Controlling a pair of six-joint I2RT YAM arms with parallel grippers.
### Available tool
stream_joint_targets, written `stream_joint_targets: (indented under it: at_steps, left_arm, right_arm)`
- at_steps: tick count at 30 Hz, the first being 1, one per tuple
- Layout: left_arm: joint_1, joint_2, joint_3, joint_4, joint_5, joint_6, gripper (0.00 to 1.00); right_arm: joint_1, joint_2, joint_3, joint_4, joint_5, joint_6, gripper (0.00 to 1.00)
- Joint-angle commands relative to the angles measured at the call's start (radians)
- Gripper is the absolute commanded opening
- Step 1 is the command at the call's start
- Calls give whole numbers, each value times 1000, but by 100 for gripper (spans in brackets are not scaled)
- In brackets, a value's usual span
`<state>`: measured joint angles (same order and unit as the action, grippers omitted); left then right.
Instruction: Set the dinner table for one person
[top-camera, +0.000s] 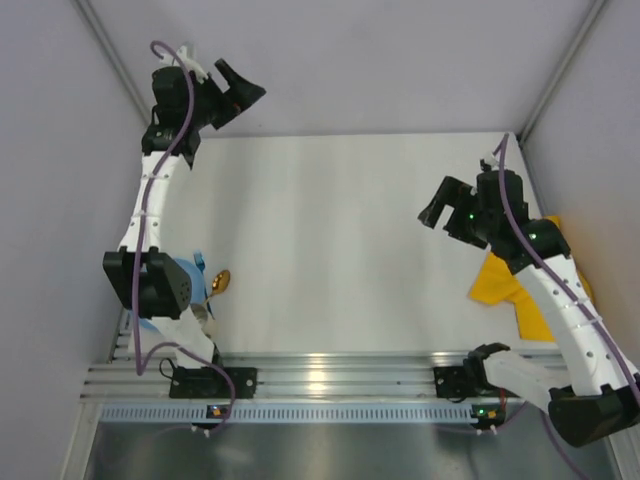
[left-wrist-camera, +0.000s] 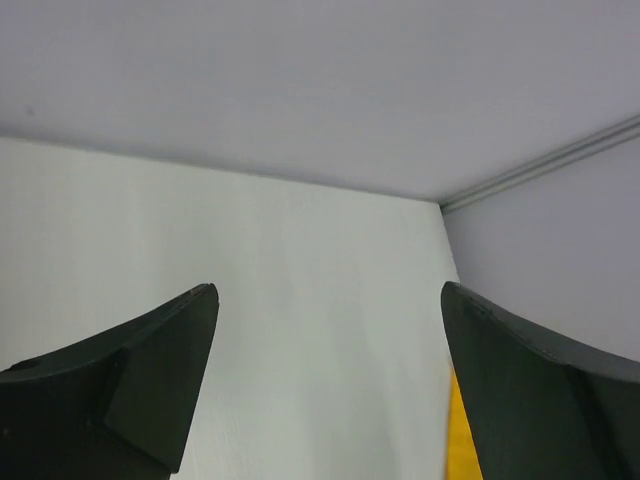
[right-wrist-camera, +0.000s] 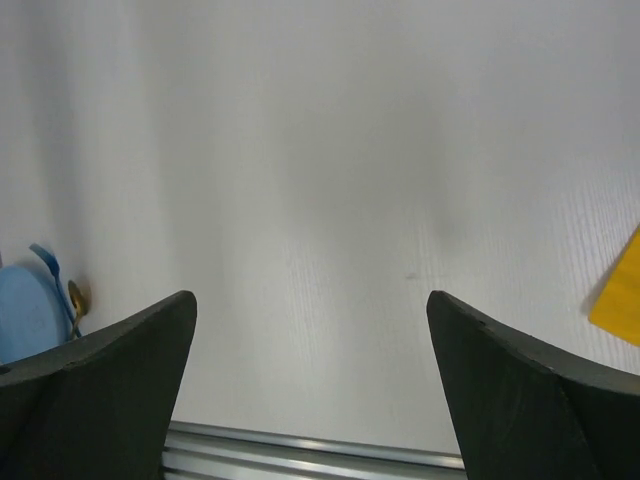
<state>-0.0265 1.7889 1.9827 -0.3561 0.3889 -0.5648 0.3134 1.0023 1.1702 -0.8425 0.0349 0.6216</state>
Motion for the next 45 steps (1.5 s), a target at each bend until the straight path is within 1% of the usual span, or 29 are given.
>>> stream_joint_targets:
  at_steps: [1,2,3,4,5,6,7,8,9,10,11,13,14,15,16,17,19,22,23,26,32,37,38,39,40,41,42,44,45]
  left_arm:
    - [7,-49,-232,-24,118,-384,98]
    - [13,-74,-357,150,234,-494,98]
    - [7,-74,-484,395,372,-621,98]
    - [-9,-83,-678,744,496,-823,99]
    - [-47,-110,-721,686,470,-793,99]
    - [-70,-150,-725,543,399,-683,99]
    - [-99,-181,-635,341,308,-426,99]
    - [-178,-206,-580,113,148,-329,99]
    - [-220,-200,-523,-3,80,-251,99]
    - [-263,-162,-393,-105,3,-125,99]
    - [-355,-134,-322,-311,-206,-72,99]
    - [-461,-44,-135,-472,-467,35,99]
    - [-539,-25,-105,-527,-602,45,99]
    - [-561,-17,-96,-565,-620,45,99]
    - [-570,-26,-129,-564,-596,10,99]
    - [-570,-40,-210,-517,-508,-4,99]
    - [-587,-75,-277,-486,-454,-33,99]
    - [-647,-92,-333,-500,-464,-23,99]
    - [-658,-98,-343,-509,-470,-18,98]
    - [-679,-128,-387,-520,-478,-26,98]
    - [-684,-187,-455,-535,-487,-47,96]
    - [-684,-226,-496,-546,-504,-56,96]
    - [-685,-232,-502,-547,-507,-60,96]
    - [-684,-233,-513,-552,-510,-63,96]
    - [-685,-243,-518,-554,-510,-66,96]
    - [-684,-244,-524,-554,-513,-67,96]
    - [-685,-249,-536,-555,-515,-73,96]
    - [-685,-260,-547,-555,-516,-83,96]
    - [-685,-264,-555,-555,-519,-92,96]
  right_arm:
    - [6,51,94,6,45,-28,100]
    - [4,70,123,14,37,-33,100]
    - [4,109,137,22,19,-42,100]
    - [4,133,167,22,19,-60,100]
    - [-6,156,183,10,26,-60,100]
    - [-31,206,195,-18,61,-45,100]
    - [-68,238,210,-65,60,23,100]
    - [-173,266,203,-129,28,44,100]
    - [-224,332,186,-139,-69,50,99]
    - [-265,363,162,-144,-94,44,99]
    - [-305,421,160,-164,-89,43,99]
    - [-356,459,164,-168,-40,18,99]
    - [-382,472,169,-167,-2,14,99]
    - [-398,492,169,-159,26,7,100]
    - [-413,496,161,-139,31,-5,100]
    - [-450,512,160,-138,58,-6,100]
    - [-491,528,152,-132,85,-13,100]
    - [-588,574,119,-113,123,-35,100]
    - [-647,600,105,-107,116,-43,100]
    - [-732,643,30,-47,71,-60,99]
    - [-752,729,-78,58,53,-65,94]
    - [-725,774,-139,135,16,-77,86]
    - [-714,791,-139,140,19,-86,83]
    - [-700,797,-138,141,28,-100,71]
    - [-686,803,-135,140,34,-105,63]
    - [-657,814,-135,141,39,-109,53]
    - [-642,817,-135,140,46,-117,32]
    - [-596,825,-132,138,53,-122,17]
    - [-580,825,-126,123,63,-122,3]
